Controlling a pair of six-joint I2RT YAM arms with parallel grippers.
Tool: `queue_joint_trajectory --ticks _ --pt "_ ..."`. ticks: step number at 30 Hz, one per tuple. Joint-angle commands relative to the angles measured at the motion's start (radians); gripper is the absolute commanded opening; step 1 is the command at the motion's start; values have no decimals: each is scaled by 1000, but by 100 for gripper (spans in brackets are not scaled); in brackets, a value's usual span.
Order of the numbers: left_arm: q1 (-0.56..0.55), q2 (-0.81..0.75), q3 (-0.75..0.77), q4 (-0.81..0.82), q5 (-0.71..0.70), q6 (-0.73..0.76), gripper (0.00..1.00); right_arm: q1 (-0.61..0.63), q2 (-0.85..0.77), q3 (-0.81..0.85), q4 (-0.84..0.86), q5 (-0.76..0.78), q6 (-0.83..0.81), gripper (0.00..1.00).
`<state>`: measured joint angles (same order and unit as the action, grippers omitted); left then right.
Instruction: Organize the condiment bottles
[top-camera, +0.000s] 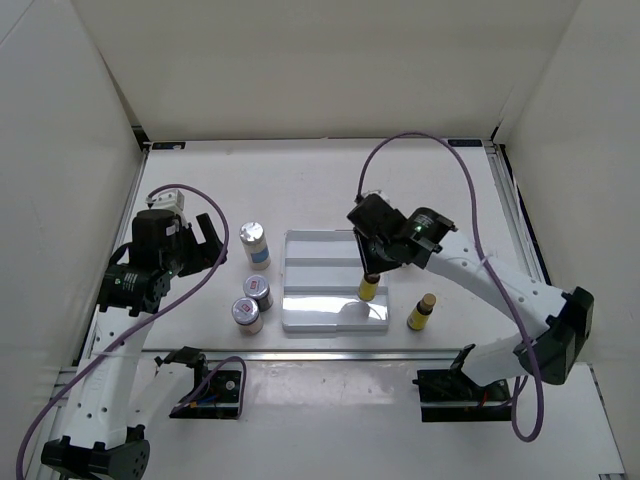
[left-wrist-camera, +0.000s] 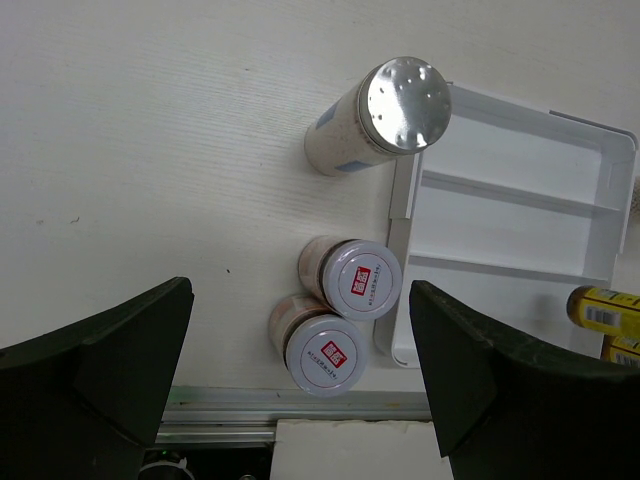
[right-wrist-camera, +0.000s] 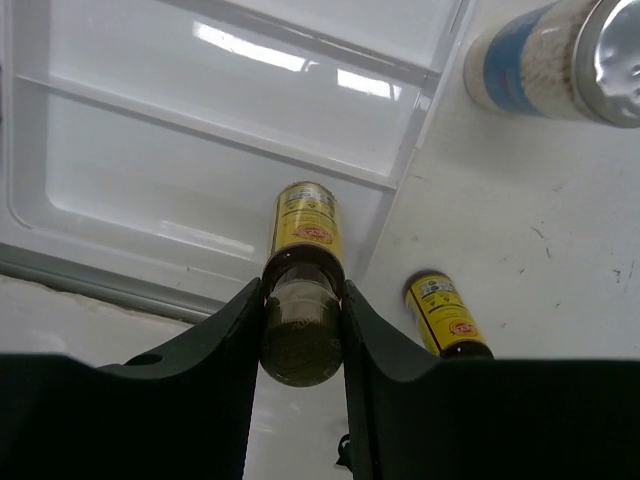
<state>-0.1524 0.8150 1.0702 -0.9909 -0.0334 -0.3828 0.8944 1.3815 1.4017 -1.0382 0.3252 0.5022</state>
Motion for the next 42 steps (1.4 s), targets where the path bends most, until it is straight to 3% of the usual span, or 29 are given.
queue_joint_trajectory --ticks 1,6,11,13,14,15,17,18,23,29,33,36,42 --pt "5 -7 -4 1 15 2 100 26 -16 -44 52 74 48 0" --pt "5 -7 -4 1 15 2 100 26 -7 -147 124 48 59 0" --pt "5 -7 -4 1 15 2 100 37 -7 -211 158 37 78 9" --pt "5 -16 -4 1 15 2 100 47 -16 -211 158 46 78 27" --pt "5 -16 -4 1 15 2 100 47 -16 -211 158 55 78 43" --pt "5 -16 -4 1 15 2 100 61 -28 -202 149 67 69 74" --pt "5 -16 -4 1 15 2 100 80 -39 -176 94 130 88 97" --pt "5 -16 -4 1 15 2 100 92 -48 -158 67 149 88 100" --pt "5 -16 -4 1 15 2 100 103 -148 -41 -107 296 148 100" --pt "5 -16 -4 1 15 2 100 103 -430 -110 -237 394 428 100" --pt "5 -16 -4 1 15 2 100 103 -630 -249 -187 365 466 85" --pt "5 -16 -4 1 24 2 100 94 -645 -286 -279 367 569 82" --pt "5 -16 -4 1 24 2 100 94 -478 -287 -387 379 661 78"
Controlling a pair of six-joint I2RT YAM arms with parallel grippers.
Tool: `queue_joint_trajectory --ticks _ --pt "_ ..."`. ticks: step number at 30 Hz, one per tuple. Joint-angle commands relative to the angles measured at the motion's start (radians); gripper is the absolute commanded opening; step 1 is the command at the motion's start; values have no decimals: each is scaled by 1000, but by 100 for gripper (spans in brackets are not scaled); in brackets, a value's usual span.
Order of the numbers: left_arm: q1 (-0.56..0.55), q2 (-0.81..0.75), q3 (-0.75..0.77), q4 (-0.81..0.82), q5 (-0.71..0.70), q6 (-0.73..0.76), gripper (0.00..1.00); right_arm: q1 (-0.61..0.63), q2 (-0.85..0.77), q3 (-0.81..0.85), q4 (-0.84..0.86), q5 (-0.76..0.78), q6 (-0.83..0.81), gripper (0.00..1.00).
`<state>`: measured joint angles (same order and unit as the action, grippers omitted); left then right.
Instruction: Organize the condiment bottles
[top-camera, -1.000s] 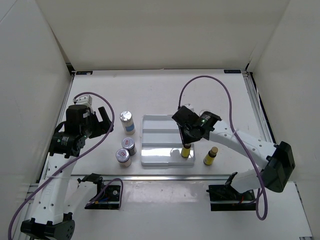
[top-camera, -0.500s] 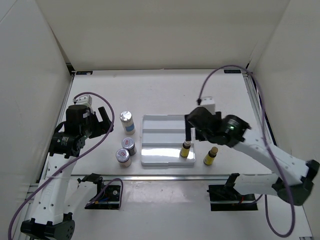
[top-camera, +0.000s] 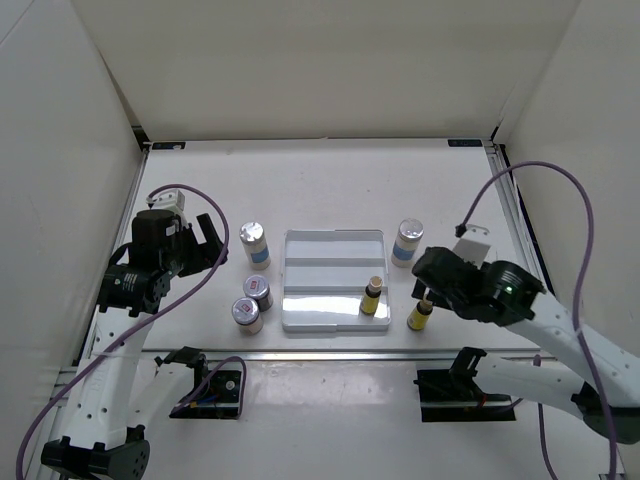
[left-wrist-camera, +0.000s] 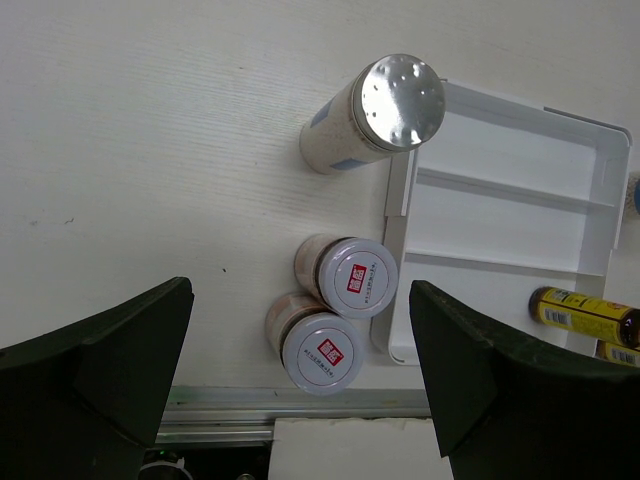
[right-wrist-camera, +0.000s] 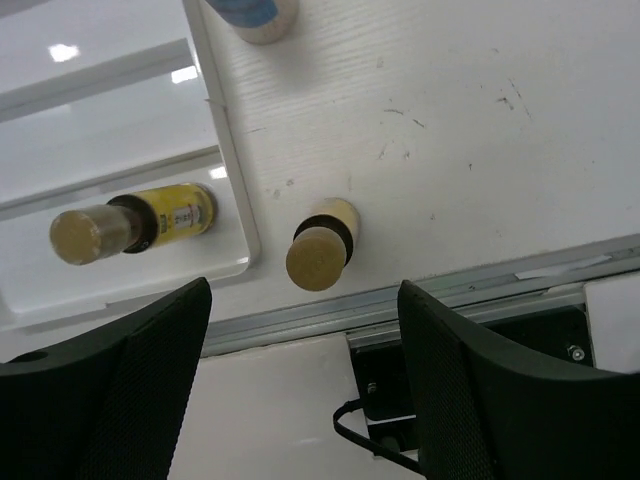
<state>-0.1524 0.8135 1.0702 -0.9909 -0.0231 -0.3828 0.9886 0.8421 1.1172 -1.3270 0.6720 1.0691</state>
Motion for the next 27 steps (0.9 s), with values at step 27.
queue_joint_trajectory --ticks 27 --pt "5 -14 -4 1 14 2 100 -67 89 -206 140 -34 11 58"
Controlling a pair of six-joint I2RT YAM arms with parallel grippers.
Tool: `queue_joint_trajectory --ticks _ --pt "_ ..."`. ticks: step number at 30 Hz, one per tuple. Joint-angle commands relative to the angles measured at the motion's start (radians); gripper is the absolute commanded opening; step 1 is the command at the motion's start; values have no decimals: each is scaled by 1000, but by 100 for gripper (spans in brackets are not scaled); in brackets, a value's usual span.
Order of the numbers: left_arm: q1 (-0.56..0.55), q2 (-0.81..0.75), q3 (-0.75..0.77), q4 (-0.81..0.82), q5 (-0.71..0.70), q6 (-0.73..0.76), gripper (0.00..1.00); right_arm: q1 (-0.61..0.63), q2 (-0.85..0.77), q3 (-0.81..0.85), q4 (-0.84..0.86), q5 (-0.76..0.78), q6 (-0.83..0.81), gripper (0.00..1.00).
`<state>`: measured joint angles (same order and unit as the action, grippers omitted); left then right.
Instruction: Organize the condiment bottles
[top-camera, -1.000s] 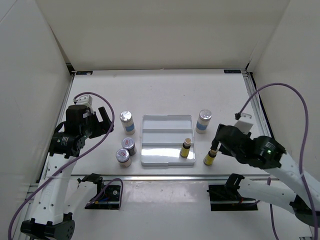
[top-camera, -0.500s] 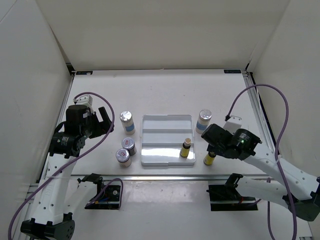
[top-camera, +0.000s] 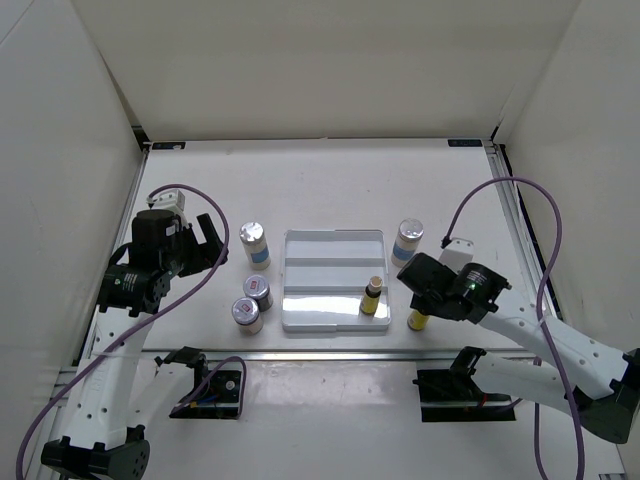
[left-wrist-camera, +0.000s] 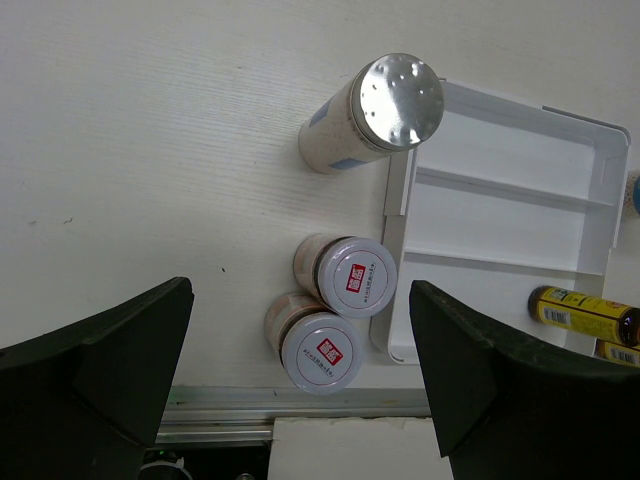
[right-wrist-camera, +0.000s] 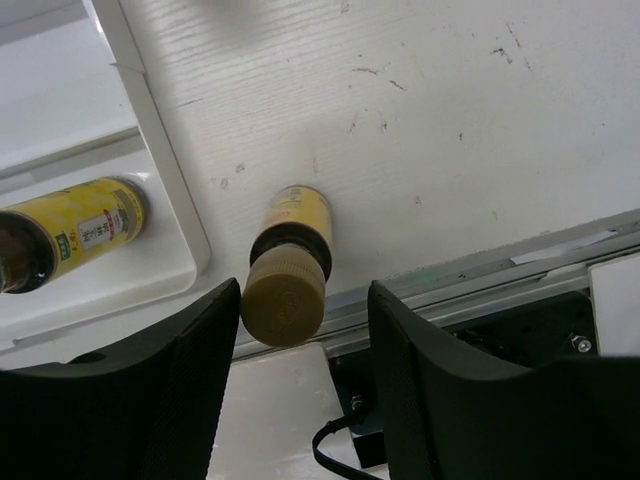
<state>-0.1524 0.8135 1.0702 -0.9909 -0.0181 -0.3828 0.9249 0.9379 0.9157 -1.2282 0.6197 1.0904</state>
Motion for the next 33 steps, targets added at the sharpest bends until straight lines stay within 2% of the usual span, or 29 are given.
queue_joint_trajectory --ticks 1,7,11,17,18,19,26,33 --pt "5 -14 -4 1 9 2 100 -3 -7 -15 68 18 -27 57" --pt "5 -14 -4 1 9 2 100 -3 4 -15 102 28 -61 44" --pt "5 -14 -4 1 9 2 100 -3 13 -6 102 28 -70 24" --pt "5 -14 -4 1 9 2 100 -3 13 153 -60 110 -38 11" --pt "5 -14 -4 1 9 2 100 -3 22 184 -76 127 -47 2" --pt "5 -14 -4 1 9 2 100 -3 22 251 -85 138 -63 0" --pt "5 -14 -4 1 9 2 100 19 152 511 -67 176 -211 0" --pt "5 -14 -4 1 9 2 100 178 399 779 24 267 -346 0"
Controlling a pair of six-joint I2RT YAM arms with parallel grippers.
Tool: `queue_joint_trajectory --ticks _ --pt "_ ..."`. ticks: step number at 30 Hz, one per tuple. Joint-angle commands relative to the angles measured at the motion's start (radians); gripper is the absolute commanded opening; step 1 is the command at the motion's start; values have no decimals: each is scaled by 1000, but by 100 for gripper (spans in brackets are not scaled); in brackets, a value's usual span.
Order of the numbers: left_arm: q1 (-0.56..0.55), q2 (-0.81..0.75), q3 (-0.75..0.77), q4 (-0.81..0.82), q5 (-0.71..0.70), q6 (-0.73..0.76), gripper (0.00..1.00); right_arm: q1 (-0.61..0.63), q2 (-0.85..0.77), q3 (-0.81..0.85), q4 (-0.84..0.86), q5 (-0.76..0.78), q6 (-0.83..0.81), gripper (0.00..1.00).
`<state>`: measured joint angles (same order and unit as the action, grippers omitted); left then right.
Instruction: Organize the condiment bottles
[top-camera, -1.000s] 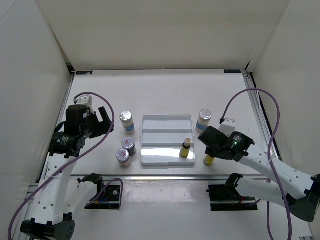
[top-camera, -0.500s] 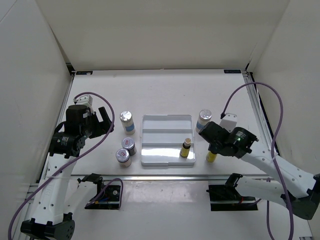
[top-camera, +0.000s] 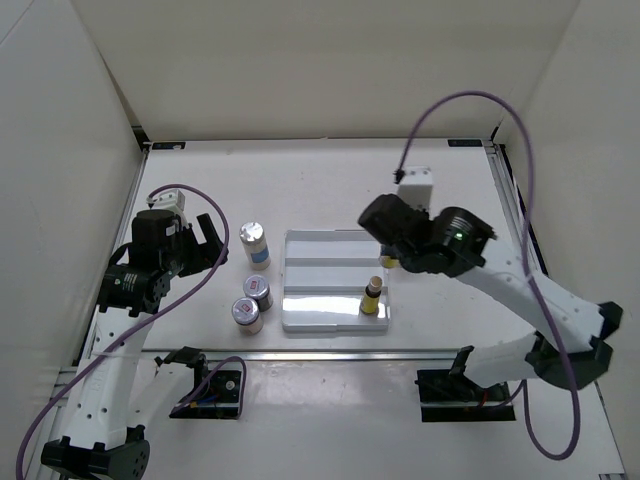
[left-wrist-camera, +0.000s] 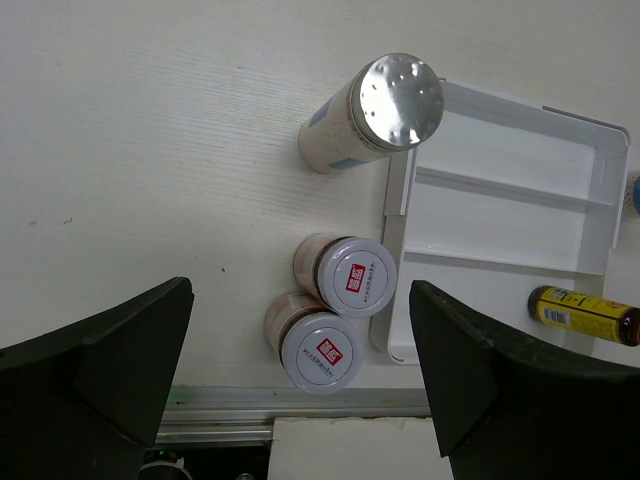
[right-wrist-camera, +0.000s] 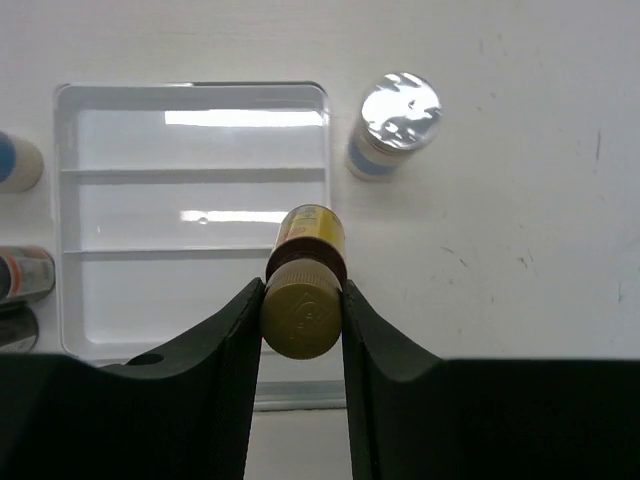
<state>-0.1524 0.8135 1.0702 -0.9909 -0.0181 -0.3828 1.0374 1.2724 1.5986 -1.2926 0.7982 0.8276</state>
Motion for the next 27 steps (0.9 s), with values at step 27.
queue_joint_trajectory --ticks 27 --pt "5 -14 -4 1 18 2 100 165 419 -114 526 -309 -157 2"
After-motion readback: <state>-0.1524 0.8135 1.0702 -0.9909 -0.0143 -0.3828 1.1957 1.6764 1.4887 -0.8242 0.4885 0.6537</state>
